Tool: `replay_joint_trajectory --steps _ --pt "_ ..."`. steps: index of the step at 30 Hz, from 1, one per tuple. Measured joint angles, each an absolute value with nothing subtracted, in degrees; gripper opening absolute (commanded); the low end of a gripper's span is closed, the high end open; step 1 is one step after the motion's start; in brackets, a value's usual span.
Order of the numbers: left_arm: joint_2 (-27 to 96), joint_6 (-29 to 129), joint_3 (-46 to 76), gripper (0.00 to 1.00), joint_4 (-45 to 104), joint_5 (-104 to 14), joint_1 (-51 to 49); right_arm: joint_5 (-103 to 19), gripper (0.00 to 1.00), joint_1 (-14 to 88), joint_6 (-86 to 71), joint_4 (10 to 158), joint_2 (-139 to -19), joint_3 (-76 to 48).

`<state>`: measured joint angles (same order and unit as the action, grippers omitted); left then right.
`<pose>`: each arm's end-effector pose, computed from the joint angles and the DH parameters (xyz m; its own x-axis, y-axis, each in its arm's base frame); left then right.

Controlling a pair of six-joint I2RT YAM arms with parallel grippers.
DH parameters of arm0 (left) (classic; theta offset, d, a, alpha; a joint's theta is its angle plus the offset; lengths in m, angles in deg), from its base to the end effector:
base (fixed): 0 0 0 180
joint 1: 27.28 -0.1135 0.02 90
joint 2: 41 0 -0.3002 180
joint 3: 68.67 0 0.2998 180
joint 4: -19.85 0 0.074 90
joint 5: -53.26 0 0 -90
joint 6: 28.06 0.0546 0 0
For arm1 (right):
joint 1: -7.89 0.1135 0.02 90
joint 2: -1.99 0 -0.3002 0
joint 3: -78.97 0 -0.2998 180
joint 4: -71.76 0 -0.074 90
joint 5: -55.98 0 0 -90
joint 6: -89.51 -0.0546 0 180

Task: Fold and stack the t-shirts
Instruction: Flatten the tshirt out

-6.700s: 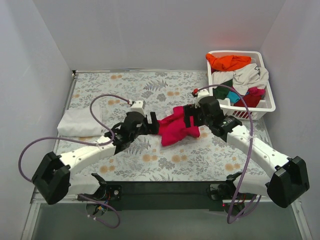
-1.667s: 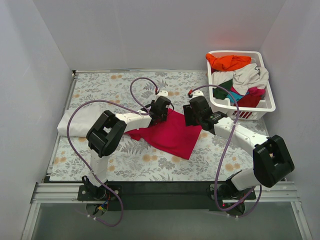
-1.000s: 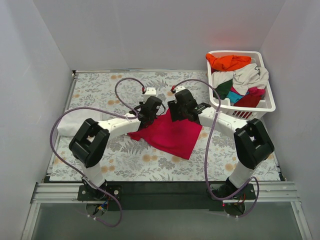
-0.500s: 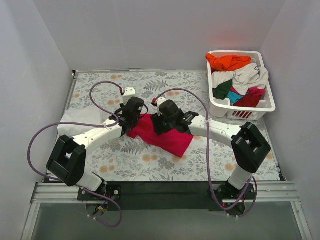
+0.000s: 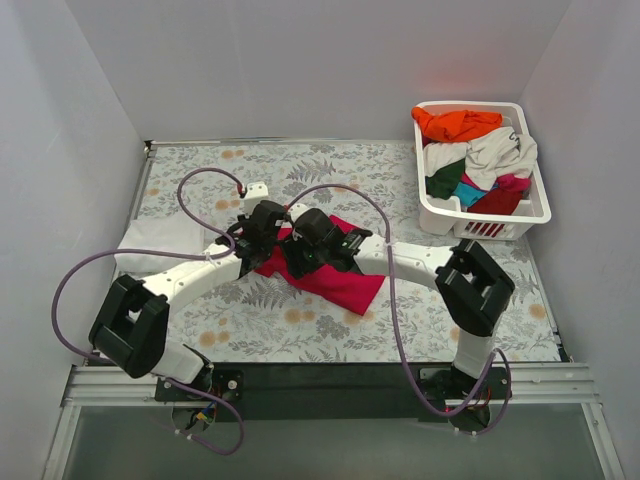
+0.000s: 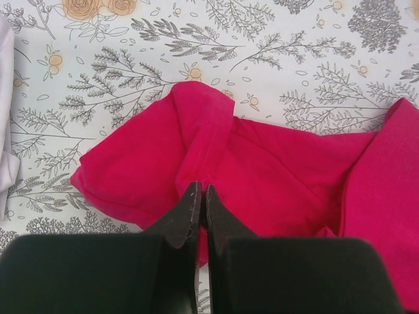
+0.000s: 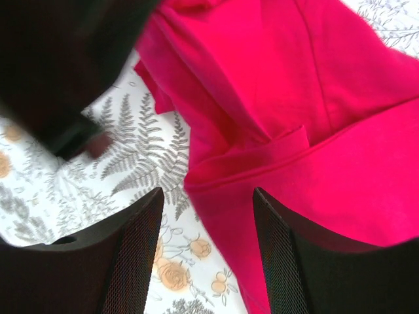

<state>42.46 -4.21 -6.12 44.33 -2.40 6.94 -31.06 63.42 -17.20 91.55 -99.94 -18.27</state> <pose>0.3063 -0.1711 0.2200 -0.3631 -0.6663 -0.6513 -0.4831 0.7323 -0.4799 0.2656 0.3819 0.2280 -0.5710 -0.3245 -0.7541 -0.6645 0.7221 0.1925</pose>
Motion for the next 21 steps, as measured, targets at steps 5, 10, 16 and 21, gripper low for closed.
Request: replay_joint_trajectory --steps 5,10,16,21 --pt "40.15 -4.39 -7.63 0.00 44.89 -2.85 6.61 -30.43 0.32 63.55 -16.96 90.99 -105.15 -16.06" --pt "38.27 -4.58 -8.07 0.00 45.11 -3.51 5.60 -28.09 0.01 63.84 -17.04 91.79 -105.56 -15.36" --pt "36.21 -4.96 -8.42 0.00 44.92 -4.41 2.87 -23.08 0.01 63.71 -16.63 93.57 -99.44 -19.16" --pt "35.64 -4.96 -8.87 0.00 45.07 -4.38 1.25 -18.74 0.01 63.38 -16.54 94.20 -90.46 -22.66"
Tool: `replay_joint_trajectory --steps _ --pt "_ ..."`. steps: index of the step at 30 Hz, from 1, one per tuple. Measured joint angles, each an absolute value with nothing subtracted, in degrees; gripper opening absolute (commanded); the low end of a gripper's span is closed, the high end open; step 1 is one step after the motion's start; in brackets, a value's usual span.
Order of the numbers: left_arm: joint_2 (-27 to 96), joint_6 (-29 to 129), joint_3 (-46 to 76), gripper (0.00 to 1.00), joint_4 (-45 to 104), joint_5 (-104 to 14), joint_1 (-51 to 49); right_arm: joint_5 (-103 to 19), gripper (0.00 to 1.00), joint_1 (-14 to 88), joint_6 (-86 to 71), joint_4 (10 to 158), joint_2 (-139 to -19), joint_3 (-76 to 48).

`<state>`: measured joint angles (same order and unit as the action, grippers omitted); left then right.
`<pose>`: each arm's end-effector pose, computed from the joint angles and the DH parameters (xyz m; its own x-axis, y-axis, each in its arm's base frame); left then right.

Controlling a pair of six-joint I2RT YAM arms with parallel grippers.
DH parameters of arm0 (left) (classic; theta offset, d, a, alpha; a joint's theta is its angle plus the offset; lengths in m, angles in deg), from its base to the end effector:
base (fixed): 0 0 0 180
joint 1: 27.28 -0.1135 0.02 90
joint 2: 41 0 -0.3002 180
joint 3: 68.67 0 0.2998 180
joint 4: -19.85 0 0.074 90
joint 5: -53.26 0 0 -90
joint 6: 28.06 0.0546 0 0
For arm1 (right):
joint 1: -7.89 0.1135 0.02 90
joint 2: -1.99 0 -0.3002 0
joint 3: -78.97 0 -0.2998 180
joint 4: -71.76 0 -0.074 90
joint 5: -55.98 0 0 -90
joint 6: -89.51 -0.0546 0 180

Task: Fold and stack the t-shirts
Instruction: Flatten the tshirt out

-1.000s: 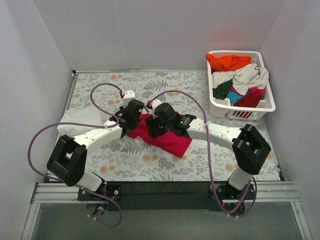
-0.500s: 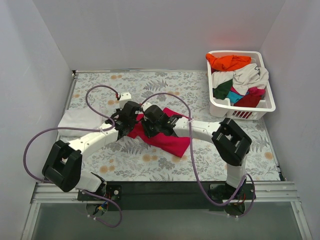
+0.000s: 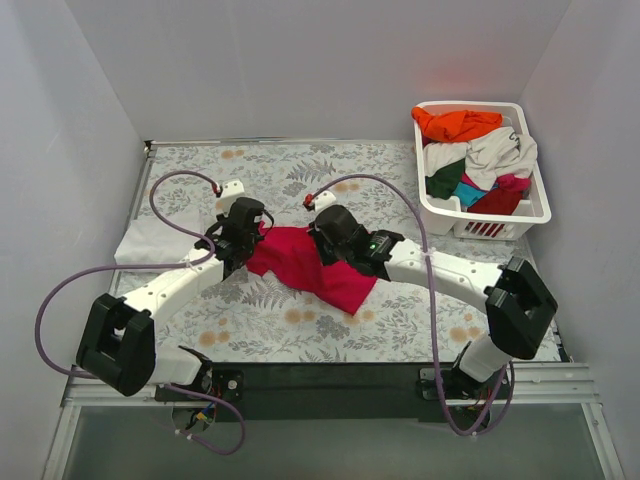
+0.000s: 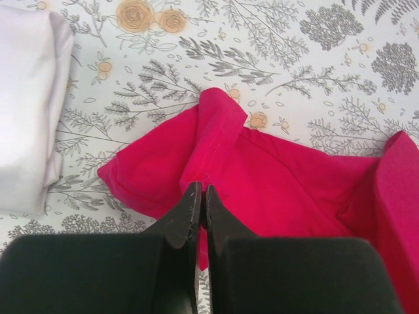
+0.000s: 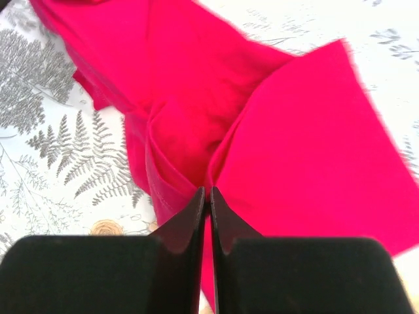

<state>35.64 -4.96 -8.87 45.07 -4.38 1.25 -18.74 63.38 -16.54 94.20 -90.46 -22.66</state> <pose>0.3010 -0.1304 0.2383 -0.2809 -0.7317 -0.6211 -0.5201 0.6599 -0.5422 0.2529 0.3424 0.2651 -0.5106 -0.2719 -0.8157 -0.5554 0.8285 0.0715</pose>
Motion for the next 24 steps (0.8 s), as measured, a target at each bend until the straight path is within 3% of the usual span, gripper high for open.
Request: replay_joint_trajectory --steps 6,20,21,22,23,24 --pt "33.35 -4.96 -8.94 0.00 45.70 -4.17 -0.95 -11.96 0.01 61.56 -15.41 97.32 -80.86 -27.51" --pt "26.22 -6.62 -13.07 0.00 45.81 -1.70 -1.28 1.13 0.02 45.26 -16.08 109.11 -56.86 -39.97" --pt "26.22 -6.75 -13.57 0.00 45.81 -1.59 -1.30 2.18 0.09 44.54 -16.48 109.94 -56.71 -40.45" --pt "26.22 -6.90 -13.99 0.00 45.94 -1.56 -1.30 2.60 0.27 44.06 -16.85 110.61 -56.84 -40.71" --pt "26.24 -7.01 -14.34 0.00 45.94 -1.59 -1.30 2.99 0.35 43.62 -17.29 111.18 -57.28 -41.02" --pt "26.31 -7.14 -14.54 0.00 46.01 -1.67 -1.30 3.03 0.51 43.27 -17.20 112.08 -57.96 -41.13"
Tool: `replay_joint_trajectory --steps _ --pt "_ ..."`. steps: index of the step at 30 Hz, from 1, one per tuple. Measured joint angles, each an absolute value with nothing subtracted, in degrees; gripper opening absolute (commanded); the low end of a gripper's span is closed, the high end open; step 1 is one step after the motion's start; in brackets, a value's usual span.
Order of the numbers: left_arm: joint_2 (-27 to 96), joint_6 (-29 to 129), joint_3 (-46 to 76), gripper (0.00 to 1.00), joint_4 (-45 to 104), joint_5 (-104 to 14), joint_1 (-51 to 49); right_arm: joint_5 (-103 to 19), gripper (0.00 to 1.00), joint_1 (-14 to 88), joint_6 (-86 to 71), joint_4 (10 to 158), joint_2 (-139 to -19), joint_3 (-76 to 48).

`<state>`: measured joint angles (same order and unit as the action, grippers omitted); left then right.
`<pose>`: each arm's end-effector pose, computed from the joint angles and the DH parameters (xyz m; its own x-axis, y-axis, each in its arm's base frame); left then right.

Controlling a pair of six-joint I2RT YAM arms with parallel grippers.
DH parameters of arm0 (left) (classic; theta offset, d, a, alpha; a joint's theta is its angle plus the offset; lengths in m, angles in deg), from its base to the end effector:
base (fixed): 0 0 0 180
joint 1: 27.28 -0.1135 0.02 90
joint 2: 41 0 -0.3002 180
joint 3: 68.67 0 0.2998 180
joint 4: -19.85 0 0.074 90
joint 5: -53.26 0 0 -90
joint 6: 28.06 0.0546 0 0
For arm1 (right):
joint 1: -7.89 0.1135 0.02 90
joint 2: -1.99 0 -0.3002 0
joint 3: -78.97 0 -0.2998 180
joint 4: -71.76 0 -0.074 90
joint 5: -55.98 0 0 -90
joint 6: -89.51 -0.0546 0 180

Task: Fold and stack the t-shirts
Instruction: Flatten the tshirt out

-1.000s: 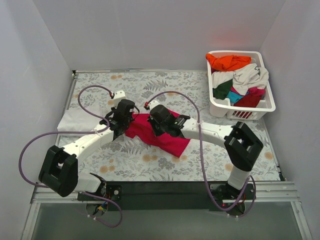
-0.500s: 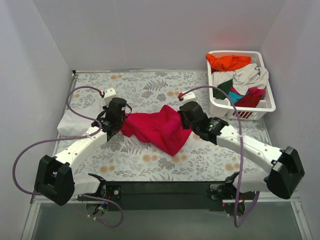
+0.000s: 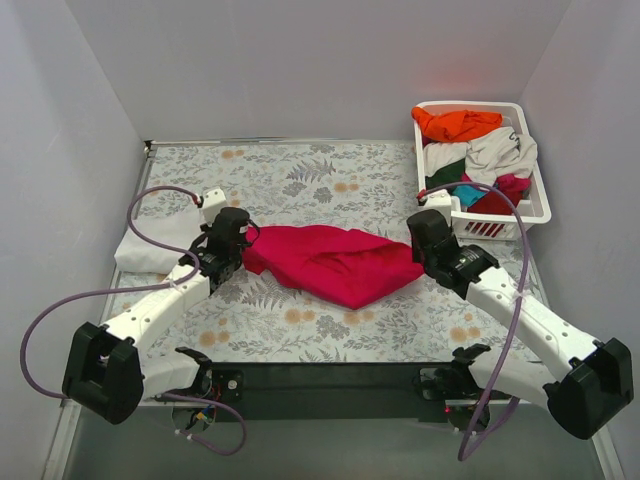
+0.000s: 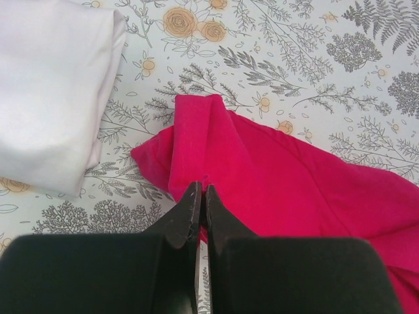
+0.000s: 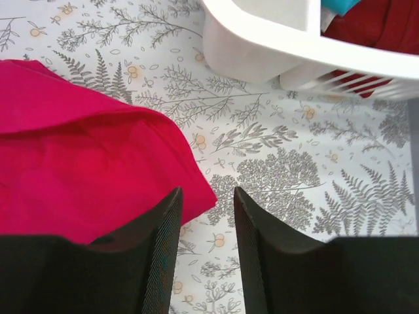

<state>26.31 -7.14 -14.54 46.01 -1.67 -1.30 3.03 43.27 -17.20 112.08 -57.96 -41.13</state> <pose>0.2725 -0.0979 0.2469 -0.1652 -0.7699 -0.6164 -0.5469 0.5916 -0.5924 0.2303 0.1232 0.2969 -0.5311 -0.0957 -0.8419 0.0677 0.9856 -0.1547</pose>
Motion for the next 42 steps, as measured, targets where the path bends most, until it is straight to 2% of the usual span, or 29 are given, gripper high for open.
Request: replay_joint_trajectory --steps 2,9,12,18,22,26,32,34,35,42 --pt "26.62 -7.36 -14.60 0.00 45.94 -1.91 -1.30 2.62 0.56 43.09 -17.66 112.30 -59.38 -41.22" --pt "27.97 -7.53 -15.69 0.00 45.73 -2.70 -1.30 -7.39 0.57 43.16 -15.27 106.72 -63.16 -41.74" --pt "29.00 -7.53 -15.78 0.00 45.35 -2.92 -1.30 -12.35 0.53 43.16 -14.40 102.37 -66.90 -41.61" --pt "31.40 -7.51 -15.80 0.00 44.65 -3.40 -1.30 -21.03 0.50 43.16 -13.72 97.43 -79.49 -40.95" --pt "31.95 -7.49 -15.82 0.00 44.41 -3.71 -1.30 -25.58 0.48 43.16 -13.70 95.20 -83.29 -39.75" --pt "31.95 -7.45 -15.82 0.00 44.15 -3.73 -1.30 -29.97 0.41 43.16 -13.70 94.24 -84.21 -39.23" --pt "31.93 -7.47 -15.85 0.00 43.71 -3.88 -1.30 -30.34 0.14 43.16 -13.59 94.05 -85.08 -39.23" --pt "31.73 -7.45 -15.93 0.00 43.61 -4.03 -1.30 -30.36 0.08 43.16 -13.57 94.13 -85.78 -39.23" --pt "31.53 -7.45 -16.09 0.00 43.56 -4.08 -1.30 -30.39 0.01 43.16 -13.61 94.35 -86.06 -39.23" --pt "30.59 -7.03 -16.04 0.00 43.63 -4.06 -1.59 -29.40 0.01 43.14 -13.44 96.17 -85.37 -39.12"
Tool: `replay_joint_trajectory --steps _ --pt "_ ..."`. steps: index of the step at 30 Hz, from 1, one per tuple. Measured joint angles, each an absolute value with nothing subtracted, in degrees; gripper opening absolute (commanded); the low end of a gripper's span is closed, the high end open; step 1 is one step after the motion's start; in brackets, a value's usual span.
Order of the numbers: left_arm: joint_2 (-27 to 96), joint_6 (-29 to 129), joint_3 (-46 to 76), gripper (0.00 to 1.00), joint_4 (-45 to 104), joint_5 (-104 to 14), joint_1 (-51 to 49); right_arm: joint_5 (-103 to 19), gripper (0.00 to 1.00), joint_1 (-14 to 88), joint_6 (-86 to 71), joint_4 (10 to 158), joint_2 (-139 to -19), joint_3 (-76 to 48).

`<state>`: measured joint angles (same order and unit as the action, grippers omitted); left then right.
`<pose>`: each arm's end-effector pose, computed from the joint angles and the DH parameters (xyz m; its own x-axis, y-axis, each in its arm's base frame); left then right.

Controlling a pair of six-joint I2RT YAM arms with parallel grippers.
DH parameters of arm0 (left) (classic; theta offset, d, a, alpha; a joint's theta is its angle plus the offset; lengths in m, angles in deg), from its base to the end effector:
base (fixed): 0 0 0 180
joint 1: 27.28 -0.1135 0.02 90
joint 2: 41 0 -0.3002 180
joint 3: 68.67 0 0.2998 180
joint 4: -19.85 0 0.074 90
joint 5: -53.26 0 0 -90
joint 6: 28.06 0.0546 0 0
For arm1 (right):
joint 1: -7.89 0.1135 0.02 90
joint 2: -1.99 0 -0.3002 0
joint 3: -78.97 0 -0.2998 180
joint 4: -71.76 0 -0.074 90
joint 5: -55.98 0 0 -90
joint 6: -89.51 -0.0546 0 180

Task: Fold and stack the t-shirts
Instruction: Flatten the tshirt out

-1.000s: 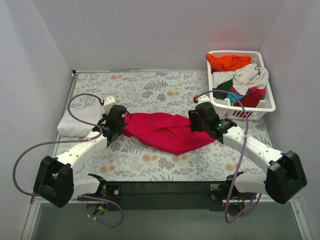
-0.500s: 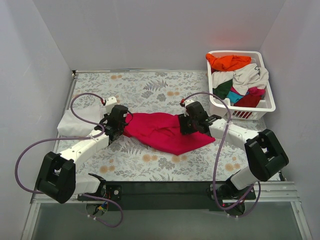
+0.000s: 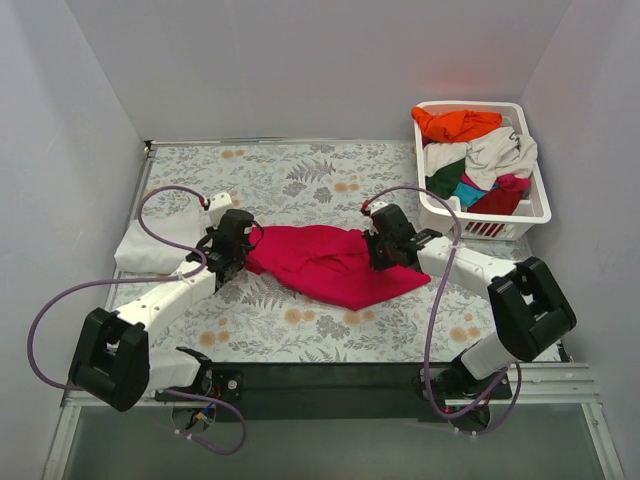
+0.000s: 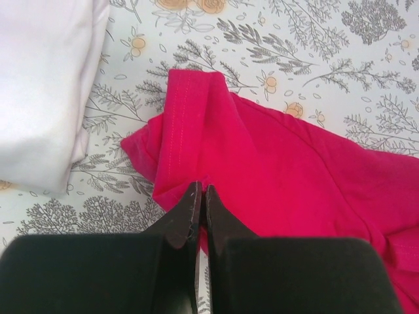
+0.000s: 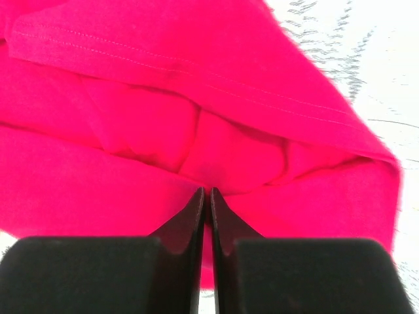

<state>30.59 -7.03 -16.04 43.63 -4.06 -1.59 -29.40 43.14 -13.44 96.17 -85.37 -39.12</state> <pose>0.2803 -0.1021 0.2195 -0.2265 -0.7629 -0.6056 -0.5682 0.6085 -0.5540 0.2963 0.2040 0.1864 -0.7278 -0.2409 -0.6421 -0.3794 0.9214 0.0845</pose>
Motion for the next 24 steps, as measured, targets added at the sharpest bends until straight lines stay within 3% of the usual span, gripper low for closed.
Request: replay_joint_trajectory --steps 5,15,24 --pt "31.14 -5.28 -11.45 0.00 44.92 -4.23 -4.54 -26.19 0.01 41.72 -11.58 101.50 -81.17 -32.91" --pt "31.91 0.38 13.68 0.00 45.75 -5.70 -9.48 -19.06 0.01 37.91 -6.20 105.04 -68.69 -10.57" --pt "28.87 4.92 33.42 0.00 52.19 -12.58 -9.48 -21.18 0.01 38.07 -2.58 109.98 -62.81 3.94"
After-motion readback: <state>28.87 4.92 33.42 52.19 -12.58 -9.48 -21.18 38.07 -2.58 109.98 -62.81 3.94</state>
